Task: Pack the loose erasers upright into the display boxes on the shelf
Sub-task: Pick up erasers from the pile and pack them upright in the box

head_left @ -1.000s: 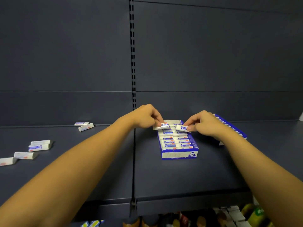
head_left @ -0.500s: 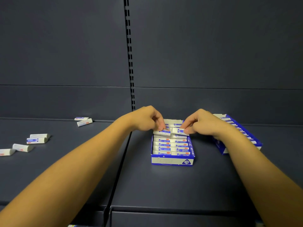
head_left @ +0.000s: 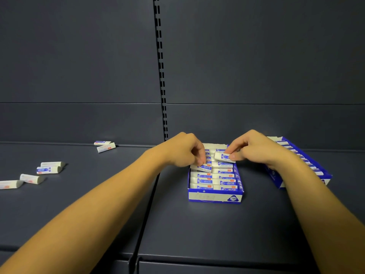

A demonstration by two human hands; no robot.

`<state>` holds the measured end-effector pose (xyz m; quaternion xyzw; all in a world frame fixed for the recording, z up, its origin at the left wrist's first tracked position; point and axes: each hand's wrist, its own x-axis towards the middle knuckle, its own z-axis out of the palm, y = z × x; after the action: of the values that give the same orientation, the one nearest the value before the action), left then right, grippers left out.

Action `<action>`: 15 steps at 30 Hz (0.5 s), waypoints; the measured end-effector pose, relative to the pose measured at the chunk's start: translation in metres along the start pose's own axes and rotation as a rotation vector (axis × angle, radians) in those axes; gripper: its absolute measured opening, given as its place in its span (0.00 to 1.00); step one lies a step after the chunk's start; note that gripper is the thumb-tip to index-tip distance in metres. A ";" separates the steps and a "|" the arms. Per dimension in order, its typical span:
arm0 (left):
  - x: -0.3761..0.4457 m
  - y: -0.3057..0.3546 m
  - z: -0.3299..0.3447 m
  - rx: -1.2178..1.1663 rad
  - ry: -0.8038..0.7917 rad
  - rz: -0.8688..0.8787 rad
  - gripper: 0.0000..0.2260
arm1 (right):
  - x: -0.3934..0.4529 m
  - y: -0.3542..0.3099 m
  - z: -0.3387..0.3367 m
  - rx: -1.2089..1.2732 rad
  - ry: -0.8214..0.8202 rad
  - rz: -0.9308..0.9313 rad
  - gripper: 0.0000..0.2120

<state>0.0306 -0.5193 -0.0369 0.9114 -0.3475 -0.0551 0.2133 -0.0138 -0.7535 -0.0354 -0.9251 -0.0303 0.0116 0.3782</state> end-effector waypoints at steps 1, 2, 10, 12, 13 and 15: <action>0.000 0.001 0.002 0.020 0.005 0.006 0.06 | -0.001 0.000 0.000 0.005 0.003 -0.002 0.11; 0.000 0.001 0.003 0.032 0.012 0.010 0.06 | -0.002 0.000 0.000 0.012 0.005 -0.003 0.11; -0.002 0.000 0.007 0.036 0.056 0.015 0.05 | -0.004 -0.003 0.000 0.020 0.002 -0.002 0.10; -0.003 -0.001 0.008 0.028 0.055 0.022 0.05 | -0.005 -0.005 0.000 0.015 -0.003 0.000 0.10; -0.003 -0.002 0.008 0.026 0.052 0.025 0.05 | -0.005 -0.006 0.000 0.010 -0.007 0.002 0.10; -0.003 -0.003 0.009 0.029 0.054 0.032 0.05 | -0.005 -0.007 0.000 -0.001 -0.016 0.011 0.10</action>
<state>0.0282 -0.5188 -0.0460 0.9099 -0.3571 -0.0218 0.2102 -0.0193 -0.7484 -0.0303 -0.9253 -0.0285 0.0211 0.3775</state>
